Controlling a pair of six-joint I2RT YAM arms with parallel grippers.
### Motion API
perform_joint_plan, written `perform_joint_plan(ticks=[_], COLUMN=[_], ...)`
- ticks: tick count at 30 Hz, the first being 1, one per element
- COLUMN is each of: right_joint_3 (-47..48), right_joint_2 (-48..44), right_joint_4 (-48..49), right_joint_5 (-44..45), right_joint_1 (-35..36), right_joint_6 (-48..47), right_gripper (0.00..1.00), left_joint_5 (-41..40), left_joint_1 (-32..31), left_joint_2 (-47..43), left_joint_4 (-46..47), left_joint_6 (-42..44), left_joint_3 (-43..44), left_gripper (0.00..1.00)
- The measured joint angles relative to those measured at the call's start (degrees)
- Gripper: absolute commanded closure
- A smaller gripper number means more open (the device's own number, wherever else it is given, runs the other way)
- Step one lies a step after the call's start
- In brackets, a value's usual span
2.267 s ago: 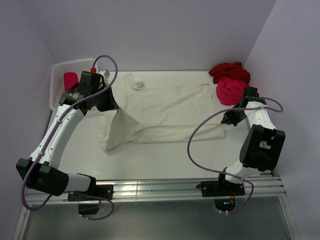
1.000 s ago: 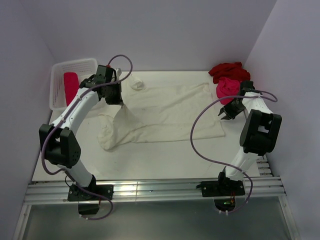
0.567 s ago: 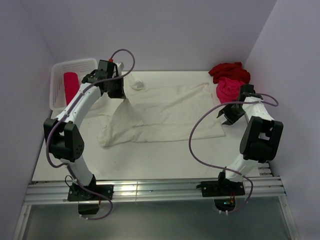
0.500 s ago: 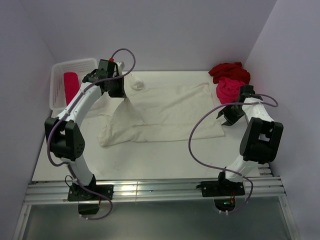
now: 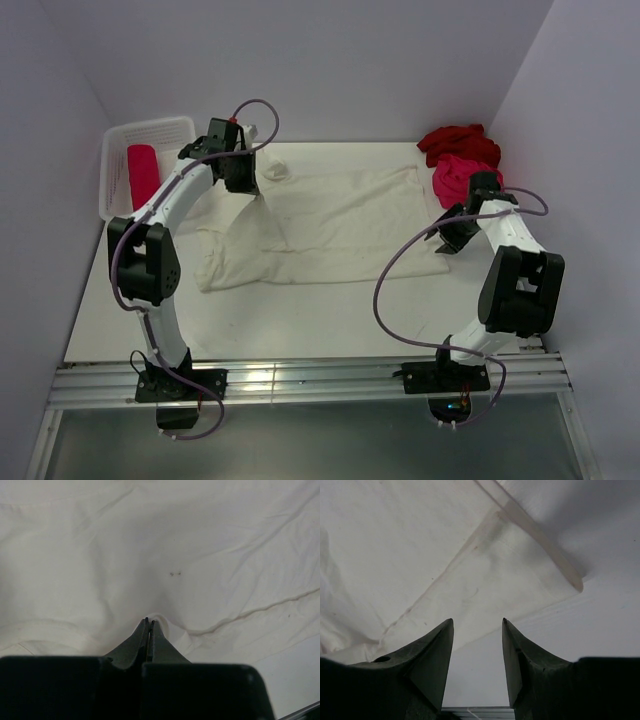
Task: Roll the t-shirts
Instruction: Fold the tshirt
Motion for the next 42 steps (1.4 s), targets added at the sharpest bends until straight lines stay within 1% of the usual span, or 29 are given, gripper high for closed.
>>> perform_joint_plan(ticks=[7, 9, 10, 11, 12, 13, 14, 16, 17, 19, 22, 23, 25, 26, 27, 28, 31, 36, 39, 42], right_joint_3=[-4.0, -5.7, -6.6, -7.5, -8.3, -9.2, -10.1, -11.8, -12.5, -13.5, -15.0, -15.6, -16.7, -17.2, -17.6, -17.9, -18.1, -18.1, -18.1, -18.1], right_joint_2=[-3.2, -4.2, -4.7, -5.3, -5.8, -6.3, -6.8, -7.6, -7.8, -8.3, -9.3, -10.0, -11.2, -11.6, -11.8, -11.9, -11.0, -7.3, -5.4, -4.4], right_joint_4=[0.0, 0.0, 0.0, 0.0, 0.0, 0.1, 0.2, 0.4, 0.5, 0.7, 1.4, 1.7, 2.3, 2.9, 3.5, 4.1, 5.9, 9.1, 10.9, 12.1], right_joint_5=[0.0, 0.0, 0.1, 0.1, 0.2, 0.3, 0.3, 0.5, 0.5, 0.9, 1.6, 1.8, 2.3, 2.6, 2.8, 2.9, 3.6, 4.3, 4.6, 5.1], right_joint_1=[1.2, 1.3, 1.3, 1.3, 1.3, 1.3, 1.3, 1.3, 1.3, 1.3, 1.1, 0.9, 0.2, -0.3, -1.0, -1.5, -3.7, -4.9, -5.0, -5.0], right_joint_6=[0.0, 0.0, 0.0, 0.0, 0.1, 0.3, 0.4, 0.7, 1.0, 1.6, 2.2, 2.6, 3.2, 3.5, 3.8, 3.9, 4.6, 5.6, 6.5, 7.3], right_gripper=[0.49, 0.49, 0.5, 0.49, 0.49, 0.49, 0.49, 0.49, 0.49, 0.49, 0.49, 0.5, 0.5, 0.5, 0.5, 0.5, 0.5, 0.51, 0.55, 0.66], left_joint_5=[0.5, 0.4, 0.2, 0.1, -0.1, -0.4, -0.7, -1.2, -1.8, -2.4, -3.6, -3.8, -3.9, -3.8, -3.6, -3.2, -1.9, -2.1, -2.9, -3.0], left_joint_1=[0.0, 0.0, 0.0, 0.0, 0.0, -0.1, -0.1, -0.1, -0.1, -0.1, -0.1, -0.1, -0.1, -0.1, -0.1, -0.1, -0.1, -0.2, -0.2, 0.3], left_joint_2=[2.4, 3.1, 3.6, 4.1, 4.9, 5.6, 6.5, 8.0, 8.7, 8.8, 8.8, 8.5, 7.0, 5.4, 3.2, 1.2, -10.3, -25.9, -32.3, -36.9], left_joint_4=[0.2, 0.2, 0.1, 0.1, 0.1, 0.1, -0.3, -1.0, -1.1, -1.9, -4.2, -4.6, -5.3, -5.3, -5.1, -5.4, -4.0, -4.7, -4.3, -3.5], left_joint_6=[0.1, 0.1, 0.1, 0.1, 0.2, 0.1, 0.1, -0.3, -0.3, -0.5, -0.9, -1.2, -1.8, -2.3, -2.9, -3.5, -6.3, -10.8, -14.2, -17.3], left_joint_3=[2.3, 3.0, 3.5, 3.9, 4.7, 5.4, 6.4, 7.9, 8.3, 8.3, 9.9, 10.2, 9.6, 8.3, 6.2, 4.4, -7.0, -20.6, -28.7, -36.3], left_gripper=[0.97, 0.93, 0.89, 0.77, 0.71, 0.61, 0.58, 0.55, 0.5, 0.46, 0.45, 0.43, 0.29, 0.09, 0.01, 0.0, 0.01, 0.0, 0.0, 0.0])
